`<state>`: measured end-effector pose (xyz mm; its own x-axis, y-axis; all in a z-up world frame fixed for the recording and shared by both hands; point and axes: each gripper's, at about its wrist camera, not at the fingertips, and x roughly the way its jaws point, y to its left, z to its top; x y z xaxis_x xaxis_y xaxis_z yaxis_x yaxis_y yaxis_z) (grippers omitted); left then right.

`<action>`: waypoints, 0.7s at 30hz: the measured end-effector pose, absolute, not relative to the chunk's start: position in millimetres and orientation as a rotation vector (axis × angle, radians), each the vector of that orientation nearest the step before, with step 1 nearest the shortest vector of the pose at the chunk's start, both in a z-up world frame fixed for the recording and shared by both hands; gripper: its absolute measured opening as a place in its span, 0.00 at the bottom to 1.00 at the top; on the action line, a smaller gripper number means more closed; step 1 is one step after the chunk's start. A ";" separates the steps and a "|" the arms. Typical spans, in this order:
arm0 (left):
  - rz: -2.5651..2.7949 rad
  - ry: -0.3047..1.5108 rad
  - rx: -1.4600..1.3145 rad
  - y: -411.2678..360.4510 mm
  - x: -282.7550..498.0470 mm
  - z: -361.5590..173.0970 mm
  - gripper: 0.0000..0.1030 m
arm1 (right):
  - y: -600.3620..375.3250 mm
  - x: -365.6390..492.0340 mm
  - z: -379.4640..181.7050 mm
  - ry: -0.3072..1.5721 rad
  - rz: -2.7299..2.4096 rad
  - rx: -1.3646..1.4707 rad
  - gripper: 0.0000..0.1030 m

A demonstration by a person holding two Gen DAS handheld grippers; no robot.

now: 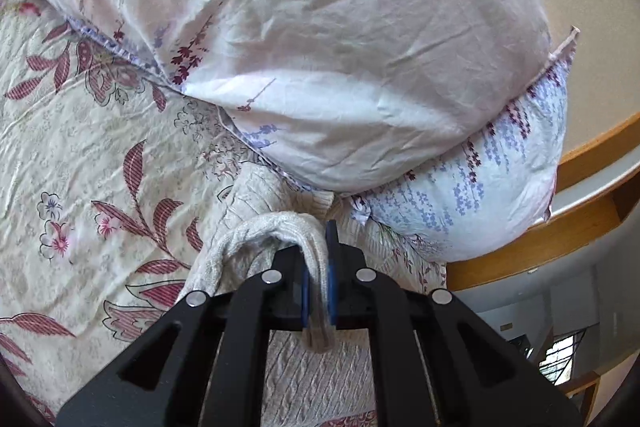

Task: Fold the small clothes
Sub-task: 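Lift the hem with both grippers and carry it toward the collar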

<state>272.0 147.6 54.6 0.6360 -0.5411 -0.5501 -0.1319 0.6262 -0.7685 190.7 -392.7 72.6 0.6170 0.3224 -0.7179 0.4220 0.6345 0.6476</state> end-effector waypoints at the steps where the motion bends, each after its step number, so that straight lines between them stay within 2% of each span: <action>1: -0.256 0.887 -0.917 150.4 277.5 47.9 0.06 | -396.1 194.3 65.2 0.945 -0.088 0.944 0.09; 21: -0.159 0.961 -0.973 151.4 318.4 1.6 0.07 | -399.9 248.4 5.6 1.065 -0.236 0.938 0.09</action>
<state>318.4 151.4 1.6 0.5961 -0.5113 -0.6190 -0.2846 0.5863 -0.7584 248.4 -399.9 5.6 0.5007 0.2563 -0.8268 0.5818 0.6076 0.5407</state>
